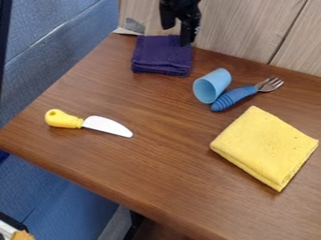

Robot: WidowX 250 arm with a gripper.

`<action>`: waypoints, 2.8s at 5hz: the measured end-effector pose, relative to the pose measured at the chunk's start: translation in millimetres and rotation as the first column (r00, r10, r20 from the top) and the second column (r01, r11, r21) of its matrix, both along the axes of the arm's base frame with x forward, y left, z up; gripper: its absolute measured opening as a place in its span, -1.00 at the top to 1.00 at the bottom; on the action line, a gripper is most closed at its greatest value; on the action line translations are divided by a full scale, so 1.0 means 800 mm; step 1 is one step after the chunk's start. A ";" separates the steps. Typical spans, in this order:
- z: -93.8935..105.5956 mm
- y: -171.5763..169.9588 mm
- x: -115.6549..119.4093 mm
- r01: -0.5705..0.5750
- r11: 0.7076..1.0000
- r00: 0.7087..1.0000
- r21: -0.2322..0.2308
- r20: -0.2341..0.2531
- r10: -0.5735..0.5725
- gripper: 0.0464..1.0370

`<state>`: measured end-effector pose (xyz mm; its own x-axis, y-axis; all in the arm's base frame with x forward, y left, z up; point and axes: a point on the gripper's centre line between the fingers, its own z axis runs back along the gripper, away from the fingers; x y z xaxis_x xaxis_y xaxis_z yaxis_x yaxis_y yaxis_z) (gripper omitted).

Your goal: Move the purple towel beside the blue cup

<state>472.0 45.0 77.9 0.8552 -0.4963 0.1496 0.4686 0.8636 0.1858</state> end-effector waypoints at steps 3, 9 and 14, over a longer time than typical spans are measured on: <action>-0.036 0.027 -0.002 -0.103 0.995 0.992 -0.002 -0.067 0.103 -0.92; -0.043 -0.007 -0.116 -0.273 0.962 0.954 -0.028 -0.134 0.267 -0.92; -0.010 -0.061 -0.196 -0.113 0.994 0.981 0.004 -0.158 0.112 -0.92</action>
<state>315.2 -3.5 69.7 0.9187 -0.3948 0.0103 0.3912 0.9134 0.1127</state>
